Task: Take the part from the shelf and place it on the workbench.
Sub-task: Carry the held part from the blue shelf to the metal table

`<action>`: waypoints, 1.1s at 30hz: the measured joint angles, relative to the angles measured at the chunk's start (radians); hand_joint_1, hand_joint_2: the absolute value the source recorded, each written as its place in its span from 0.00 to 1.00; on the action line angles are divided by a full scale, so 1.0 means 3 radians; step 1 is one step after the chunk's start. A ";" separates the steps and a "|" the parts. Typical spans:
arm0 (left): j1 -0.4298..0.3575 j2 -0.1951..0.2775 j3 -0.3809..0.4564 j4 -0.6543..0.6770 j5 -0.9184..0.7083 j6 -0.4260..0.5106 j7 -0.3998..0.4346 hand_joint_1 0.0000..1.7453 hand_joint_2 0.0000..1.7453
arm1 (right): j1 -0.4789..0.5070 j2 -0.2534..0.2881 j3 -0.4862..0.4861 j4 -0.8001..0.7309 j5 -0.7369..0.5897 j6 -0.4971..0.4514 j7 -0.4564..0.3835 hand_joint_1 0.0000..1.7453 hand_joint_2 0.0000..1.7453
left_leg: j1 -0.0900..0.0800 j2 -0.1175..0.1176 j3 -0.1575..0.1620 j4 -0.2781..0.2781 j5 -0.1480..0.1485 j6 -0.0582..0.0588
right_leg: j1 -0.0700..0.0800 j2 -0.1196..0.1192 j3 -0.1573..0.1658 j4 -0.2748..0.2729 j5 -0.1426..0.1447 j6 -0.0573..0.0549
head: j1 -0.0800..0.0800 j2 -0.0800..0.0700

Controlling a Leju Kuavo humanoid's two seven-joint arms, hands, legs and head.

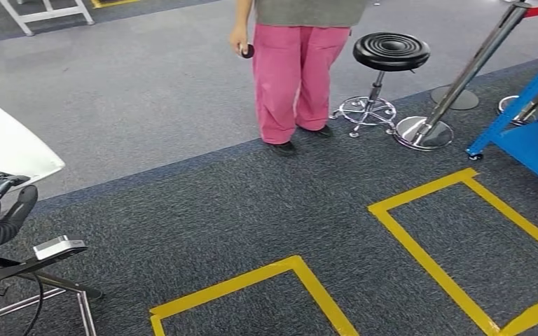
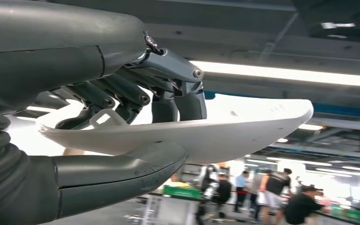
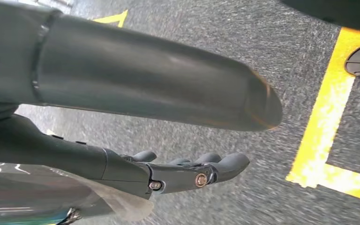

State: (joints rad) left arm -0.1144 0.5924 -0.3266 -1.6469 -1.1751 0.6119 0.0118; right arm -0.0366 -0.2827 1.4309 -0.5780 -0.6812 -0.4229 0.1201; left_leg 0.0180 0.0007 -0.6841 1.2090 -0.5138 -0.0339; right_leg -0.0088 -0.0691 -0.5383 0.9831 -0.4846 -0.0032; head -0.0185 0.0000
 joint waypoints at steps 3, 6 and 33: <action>-0.0003 0.0002 0.0006 -0.0006 0.0016 -0.0001 0.0000 1.00 1.00 | -0.0006 0.0000 -0.0002 -0.0004 0.0010 0.0003 -0.0009 0.00 0.00 | -0.0034 0.0214 0.0295 -0.0569 0.0192 0.0049 | 0.0020 -0.0117 0.0025 0.0027 -0.0042 0.0045 | 0.0001 0.0000; 0.0001 0.0005 0.0010 -0.0012 0.0020 -0.0001 0.0000 1.00 1.00 | -0.0018 0.0000 -0.0006 -0.0008 0.0013 0.0003 -0.0012 0.00 0.00 | -0.0053 0.0160 0.0317 -0.0648 0.0202 0.0124 | 0.0030 -0.0212 0.0047 0.0033 -0.0073 0.0100 | 0.0002 0.0000; 0.0002 -0.0006 0.0009 -0.0065 0.0418 -0.0199 -0.0075 1.00 1.00 | 0.0020 0.0000 -0.0159 -0.0023 0.0033 0.0053 -0.0036 0.00 0.00 | -0.0037 -0.0008 0.0215 -0.0407 0.0174 0.0096 | 0.0004 0.0147 0.0003 0.0082 -0.0068 0.0049 | -0.0013 0.0000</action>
State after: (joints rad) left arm -0.1139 0.5906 -0.3241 -1.6664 -1.0498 0.5521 -0.0108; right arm -0.0306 -0.2826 1.3832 -0.5849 -0.6714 -0.4068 0.1094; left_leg 0.0070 -0.0016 -0.6195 1.0870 -0.4616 -0.0050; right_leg -0.0077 -0.0252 -0.5374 1.0078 -0.5051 0.0116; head -0.0223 0.0000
